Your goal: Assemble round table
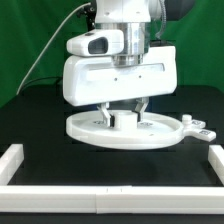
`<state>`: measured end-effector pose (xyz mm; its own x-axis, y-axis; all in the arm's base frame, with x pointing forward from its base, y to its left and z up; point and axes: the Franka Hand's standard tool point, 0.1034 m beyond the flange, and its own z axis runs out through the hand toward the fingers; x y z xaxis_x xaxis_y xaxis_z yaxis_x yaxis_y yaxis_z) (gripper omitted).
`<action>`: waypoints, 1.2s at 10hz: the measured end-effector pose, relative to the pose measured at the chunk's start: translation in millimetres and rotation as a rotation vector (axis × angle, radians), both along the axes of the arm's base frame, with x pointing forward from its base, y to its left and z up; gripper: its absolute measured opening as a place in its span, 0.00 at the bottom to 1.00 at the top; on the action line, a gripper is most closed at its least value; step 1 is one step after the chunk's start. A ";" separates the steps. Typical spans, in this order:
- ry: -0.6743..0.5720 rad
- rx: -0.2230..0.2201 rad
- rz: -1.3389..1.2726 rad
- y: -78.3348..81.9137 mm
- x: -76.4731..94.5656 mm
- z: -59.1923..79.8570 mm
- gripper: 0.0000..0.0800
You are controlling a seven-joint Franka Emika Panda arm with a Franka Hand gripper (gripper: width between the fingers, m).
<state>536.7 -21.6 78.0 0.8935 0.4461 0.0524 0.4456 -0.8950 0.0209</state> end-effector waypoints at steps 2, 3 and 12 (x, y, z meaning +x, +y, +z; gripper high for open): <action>0.002 0.001 0.003 1.5 -0.5 -1.3 0.51; 0.007 0.003 -0.024 5.5 -0.5 -4.4 0.51; 0.101 -0.003 -0.157 59.3 16.2 -50.7 0.51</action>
Offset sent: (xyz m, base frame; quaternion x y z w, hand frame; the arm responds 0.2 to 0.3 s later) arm 0.0180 0.0339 -0.0235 -0.0167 -0.0439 0.0659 0.9967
